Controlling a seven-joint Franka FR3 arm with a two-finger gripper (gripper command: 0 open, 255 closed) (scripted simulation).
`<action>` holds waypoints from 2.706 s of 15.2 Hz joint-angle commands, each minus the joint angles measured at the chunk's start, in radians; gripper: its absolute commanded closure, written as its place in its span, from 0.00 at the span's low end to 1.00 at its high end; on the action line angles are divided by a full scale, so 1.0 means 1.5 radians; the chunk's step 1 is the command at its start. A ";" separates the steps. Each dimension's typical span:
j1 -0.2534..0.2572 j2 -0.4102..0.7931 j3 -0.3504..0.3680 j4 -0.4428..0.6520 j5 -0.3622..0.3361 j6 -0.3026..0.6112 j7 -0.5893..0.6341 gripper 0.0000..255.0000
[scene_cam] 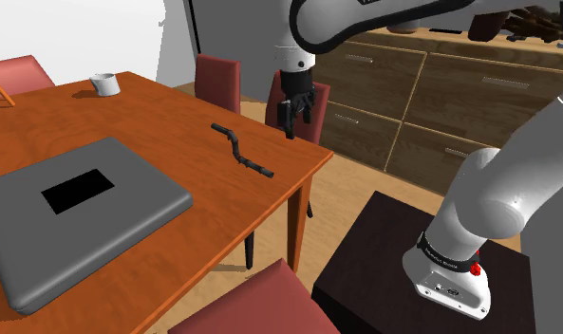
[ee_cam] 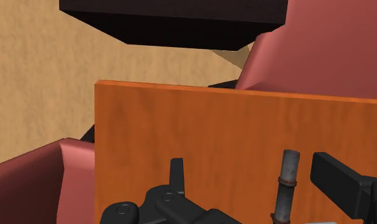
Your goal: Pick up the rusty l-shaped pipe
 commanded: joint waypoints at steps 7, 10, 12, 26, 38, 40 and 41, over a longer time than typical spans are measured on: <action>0.018 0.208 0.040 0.157 -0.022 0.037 0.081 0.00; 0.030 0.289 0.048 0.231 -0.038 0.038 0.109 0.00; 0.035 0.319 0.049 0.260 -0.043 0.036 0.118 0.00; 0.036 0.334 0.048 0.211 -0.048 0.100 0.122 1.00; 0.035 0.320 0.049 0.256 -0.044 0.041 0.118 1.00; 0.035 0.317 0.049 0.270 -0.043 0.024 0.117 1.00; 0.035 0.316 0.049 0.278 -0.042 0.016 0.117 1.00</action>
